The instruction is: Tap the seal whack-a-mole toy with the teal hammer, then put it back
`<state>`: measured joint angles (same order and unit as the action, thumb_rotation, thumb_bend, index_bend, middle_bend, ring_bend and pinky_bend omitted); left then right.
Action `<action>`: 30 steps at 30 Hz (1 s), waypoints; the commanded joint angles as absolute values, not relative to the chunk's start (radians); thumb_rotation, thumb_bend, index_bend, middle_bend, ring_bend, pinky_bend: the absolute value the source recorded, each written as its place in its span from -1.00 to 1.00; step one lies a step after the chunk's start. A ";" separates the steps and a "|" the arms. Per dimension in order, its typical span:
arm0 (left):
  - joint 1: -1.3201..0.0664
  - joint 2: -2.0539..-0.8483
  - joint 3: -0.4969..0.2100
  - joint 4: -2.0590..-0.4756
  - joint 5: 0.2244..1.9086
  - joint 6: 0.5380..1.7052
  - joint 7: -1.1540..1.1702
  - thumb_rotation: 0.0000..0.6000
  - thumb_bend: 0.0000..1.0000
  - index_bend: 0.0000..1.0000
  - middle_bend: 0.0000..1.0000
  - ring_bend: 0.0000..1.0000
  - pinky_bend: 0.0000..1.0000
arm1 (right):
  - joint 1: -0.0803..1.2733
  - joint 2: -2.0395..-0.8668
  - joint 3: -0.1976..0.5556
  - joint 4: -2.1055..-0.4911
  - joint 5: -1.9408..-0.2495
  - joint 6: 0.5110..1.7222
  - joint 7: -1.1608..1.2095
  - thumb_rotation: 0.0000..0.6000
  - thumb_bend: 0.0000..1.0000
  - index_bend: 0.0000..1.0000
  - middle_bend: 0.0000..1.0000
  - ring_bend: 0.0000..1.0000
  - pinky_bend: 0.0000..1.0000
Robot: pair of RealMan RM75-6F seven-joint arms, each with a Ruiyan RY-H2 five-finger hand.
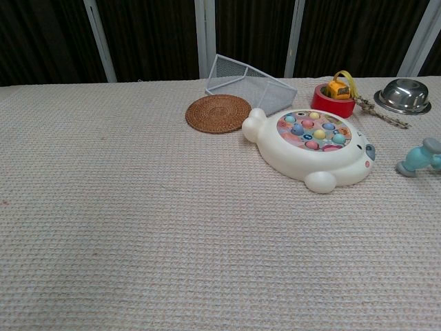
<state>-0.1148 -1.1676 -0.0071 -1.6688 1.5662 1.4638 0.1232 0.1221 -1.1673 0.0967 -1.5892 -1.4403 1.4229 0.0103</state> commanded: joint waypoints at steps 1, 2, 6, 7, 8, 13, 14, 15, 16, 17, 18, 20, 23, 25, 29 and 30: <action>-0.116 -1.167 -0.007 -1.671 1.566 1.462 0.124 1.00 -0.74 -1.00 -1.00 -1.00 -1.00 | 0.123 -1.167 0.098 -1.592 -1.438 1.422 0.008 1.00 -0.27 -0.71 -0.43 -0.70 -0.72; -0.116 -1.167 -0.007 -1.671 1.567 1.463 0.124 1.00 -0.74 -1.00 -1.00 -1.00 -1.00 | 0.123 -1.166 0.098 -1.594 -1.438 1.422 0.008 1.00 -0.27 -0.71 -0.43 -0.70 -0.72; -0.114 -1.166 -0.006 -1.671 1.569 1.470 0.122 1.00 -0.74 -1.00 -1.00 -1.00 -1.00 | 0.120 -1.162 0.099 -1.595 -1.439 1.428 0.009 1.00 -0.27 -0.72 -0.44 -0.70 -0.72; -0.113 -1.167 -0.006 -1.670 1.571 1.472 0.122 1.00 -0.74 -1.00 -1.00 -1.00 -1.00 | 0.120 -1.161 0.099 -1.595 -1.438 1.428 0.009 1.00 -0.27 -0.73 -0.44 -0.70 -0.72; -0.112 -1.167 -0.005 -1.669 1.572 1.474 0.121 1.00 -0.74 -1.00 -1.00 -1.00 -1.00 | 0.120 -1.160 0.099 -1.595 -1.438 1.428 0.010 1.00 -0.27 -0.74 -0.45 -0.70 -0.72; -0.106 -1.166 -0.002 -1.664 1.577 1.484 0.115 1.00 -0.74 -1.00 -1.00 -1.00 -1.00 | 0.127 -1.154 0.104 -1.597 -1.436 1.420 0.014 1.00 -0.31 -0.77 -0.47 -0.70 -0.72; -0.106 -1.165 -0.003 -1.664 1.577 1.486 0.114 1.00 -0.74 -1.00 -1.00 -1.00 -1.00 | 0.129 -1.153 0.105 -1.597 -1.435 1.417 0.014 1.00 -0.35 -0.78 -0.48 -0.71 -0.72; -0.105 -1.164 -0.003 -1.663 1.578 1.489 0.114 1.00 -0.74 -1.00 -1.00 -1.00 -1.00 | 0.133 -1.151 0.109 -1.599 -1.432 1.412 0.013 1.00 -0.39 -0.80 -0.49 -0.72 -0.72; -0.104 -1.163 -0.004 -1.662 1.578 1.491 0.114 1.00 -0.74 -1.00 -1.00 -1.00 -1.00 | 0.137 -1.150 0.111 -1.600 -1.429 1.407 0.011 1.00 -0.41 -0.81 -0.50 -0.72 -0.72; -0.104 -1.162 -0.005 -1.662 1.579 1.494 0.114 1.00 -0.74 -1.00 -1.00 -1.00 -1.00 | 0.143 -1.147 0.114 -1.603 -1.423 1.396 0.007 1.00 -0.42 -0.82 -0.51 -0.73 -0.72; -0.104 -1.161 -0.005 -1.661 1.581 1.495 0.115 1.00 -0.74 -1.00 -1.00 -1.00 -1.00 | 0.147 -1.145 0.116 -1.605 -1.418 1.389 0.002 1.00 -0.42 -0.83 -0.52 -0.74 -0.72; -0.103 -1.159 -0.003 -1.660 1.587 1.498 0.117 1.00 -0.74 -1.00 -1.00 -1.00 -1.00 | 0.166 -1.138 0.124 -1.611 -1.405 1.358 -0.008 1.00 -0.42 -0.85 -0.54 -0.76 -0.72; -0.103 -1.156 -0.001 -1.661 1.596 1.502 0.119 1.00 -0.74 -1.00 -1.00 -1.00 -1.00 | 0.194 -1.128 0.138 -1.613 -1.385 1.313 -0.009 1.00 -0.42 -0.87 -0.57 -0.78 -0.72; -0.102 -1.152 0.000 -1.662 1.600 1.506 0.119 1.00 -0.74 -1.00 -1.00 -1.00 -1.00 | 0.223 -1.124 0.153 -1.605 -1.364 1.271 -0.015 1.00 -0.42 -0.87 -0.60 -0.80 -0.72; -0.099 -1.146 0.002 -1.667 1.610 1.515 0.122 1.00 -0.74 -1.00 -1.00 -1.00 -1.00 | 0.274 -1.128 0.171 -1.580 -1.319 1.184 -0.027 1.00 -0.42 -0.87 -0.63 -0.84 -0.72; -0.098 -1.144 0.003 -1.670 1.613 1.517 0.123 1.00 -0.74 -1.00 -1.00 -1.00 -1.00 | 0.292 -1.134 0.176 -1.565 -1.303 1.152 -0.033 1.00 -0.42 -0.87 -0.63 -0.84 -0.72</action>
<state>-0.0989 -1.1448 0.0026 -1.6688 1.6120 1.5161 0.1224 0.2531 -1.1289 0.1599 -1.5903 -1.3383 1.2081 -0.0205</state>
